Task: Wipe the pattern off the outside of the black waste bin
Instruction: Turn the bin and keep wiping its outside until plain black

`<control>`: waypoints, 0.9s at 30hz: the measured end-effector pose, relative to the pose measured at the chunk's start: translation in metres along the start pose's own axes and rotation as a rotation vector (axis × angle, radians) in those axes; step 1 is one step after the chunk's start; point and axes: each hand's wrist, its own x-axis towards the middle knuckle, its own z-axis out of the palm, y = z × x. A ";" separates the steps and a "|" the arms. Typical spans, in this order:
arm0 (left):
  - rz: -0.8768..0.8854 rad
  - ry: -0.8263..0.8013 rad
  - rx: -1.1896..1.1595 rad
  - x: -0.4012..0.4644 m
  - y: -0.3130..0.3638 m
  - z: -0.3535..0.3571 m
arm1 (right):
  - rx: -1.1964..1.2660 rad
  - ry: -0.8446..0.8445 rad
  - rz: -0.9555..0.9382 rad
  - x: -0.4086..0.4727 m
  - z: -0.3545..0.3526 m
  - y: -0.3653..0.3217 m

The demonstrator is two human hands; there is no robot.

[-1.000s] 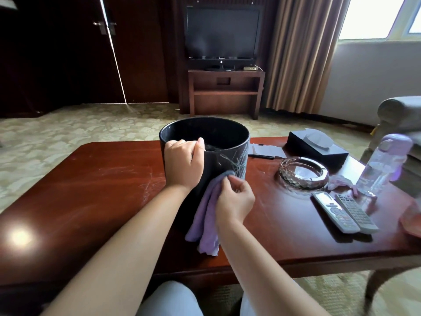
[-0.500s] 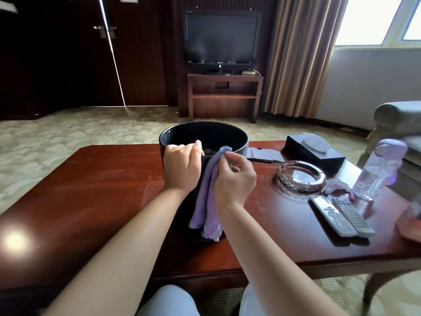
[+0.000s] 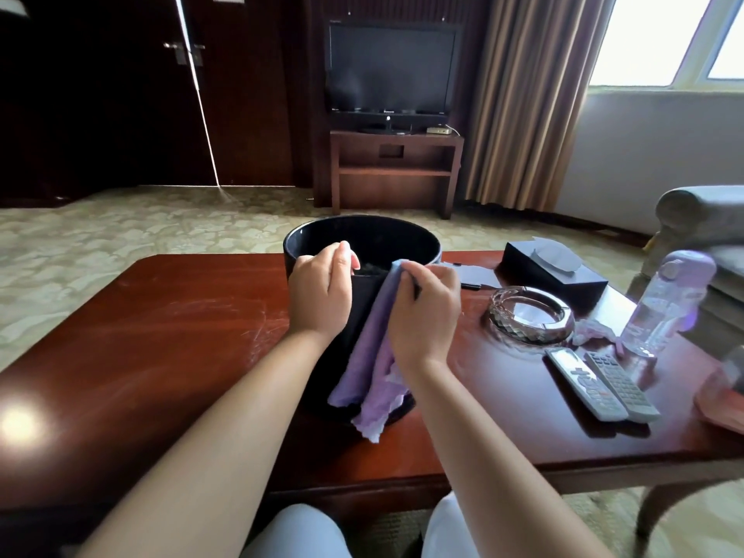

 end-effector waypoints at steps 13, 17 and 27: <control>0.204 0.023 0.308 -0.007 -0.006 0.012 | 0.113 0.191 0.277 -0.019 0.010 0.044; 0.218 0.032 0.330 -0.007 -0.007 0.013 | 0.126 0.131 0.360 -0.026 0.006 0.047; 0.223 0.051 0.348 -0.008 -0.008 0.015 | 0.151 0.230 0.284 -0.022 0.013 0.057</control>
